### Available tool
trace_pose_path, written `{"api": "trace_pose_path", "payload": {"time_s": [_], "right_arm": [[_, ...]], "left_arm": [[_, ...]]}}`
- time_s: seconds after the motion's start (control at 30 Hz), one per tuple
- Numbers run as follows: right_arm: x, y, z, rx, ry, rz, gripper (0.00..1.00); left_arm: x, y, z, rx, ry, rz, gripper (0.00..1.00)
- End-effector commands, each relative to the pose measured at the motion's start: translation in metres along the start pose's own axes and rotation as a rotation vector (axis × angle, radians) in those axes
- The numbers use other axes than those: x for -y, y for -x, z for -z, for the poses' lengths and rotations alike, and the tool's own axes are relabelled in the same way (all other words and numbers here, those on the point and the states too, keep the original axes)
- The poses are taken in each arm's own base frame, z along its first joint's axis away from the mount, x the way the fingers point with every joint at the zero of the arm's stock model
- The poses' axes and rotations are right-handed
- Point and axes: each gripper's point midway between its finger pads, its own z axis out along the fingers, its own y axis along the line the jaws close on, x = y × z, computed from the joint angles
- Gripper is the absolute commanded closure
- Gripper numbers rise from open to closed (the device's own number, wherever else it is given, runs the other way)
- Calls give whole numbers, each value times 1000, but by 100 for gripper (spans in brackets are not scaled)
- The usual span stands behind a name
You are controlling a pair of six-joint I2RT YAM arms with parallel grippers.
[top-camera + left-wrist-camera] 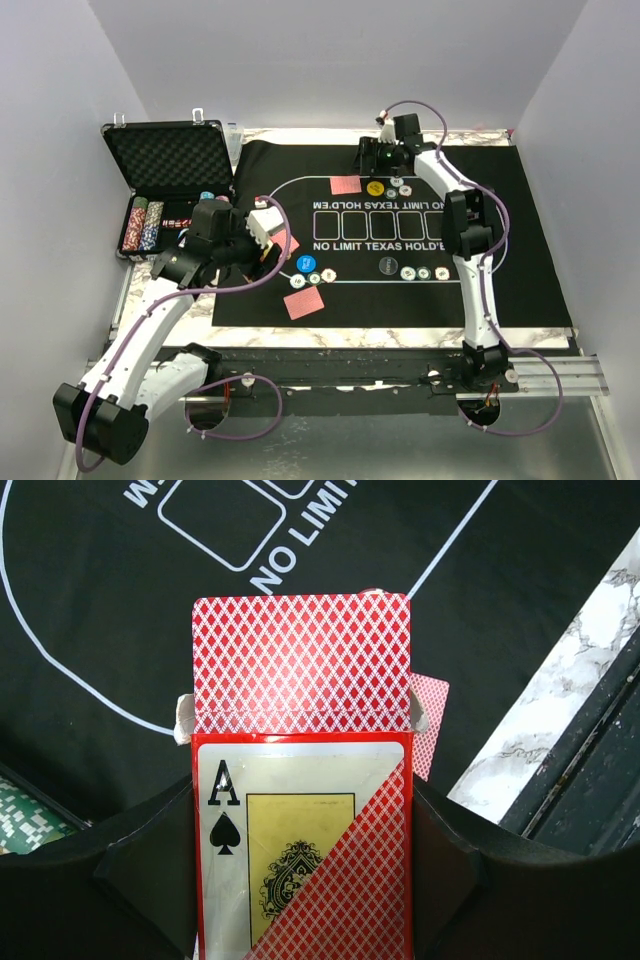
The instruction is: Distribute texas hold em gaming equipment
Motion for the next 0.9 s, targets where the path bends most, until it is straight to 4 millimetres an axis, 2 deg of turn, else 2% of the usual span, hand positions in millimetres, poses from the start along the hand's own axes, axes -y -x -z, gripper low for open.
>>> {"api": "trace_pose_path", "payload": {"time_s": [0.0,0.07,0.17,0.27,0.37,0.47,0.63,0.87], "right_arm": [[-54,46,60,62,106,86,7],[-91,32,82,5,249,49,7],[-140,-3,114,-86,391,6,7],[-177,-44,138,-174,483,-34,7],[-211,-74,159,-228,548,-42,6],[-235,-97,173,-261,577,-33,5],[-250,-137,180,-341,597,-41,2],[-284,-153,191,-382,718,-25,0]], "left_arm": [[-5,16,-4,56,-4,-38,100],[-7,17,-6,58,-3,-48,100],[-7,22,-11,65,-11,-86,100],[-4,27,-17,68,-23,-141,100],[2,33,-22,74,-44,-167,100],[8,38,-28,77,-67,-187,100],[19,44,-34,84,-97,-218,100],[33,44,-37,81,-126,-247,100]]}}
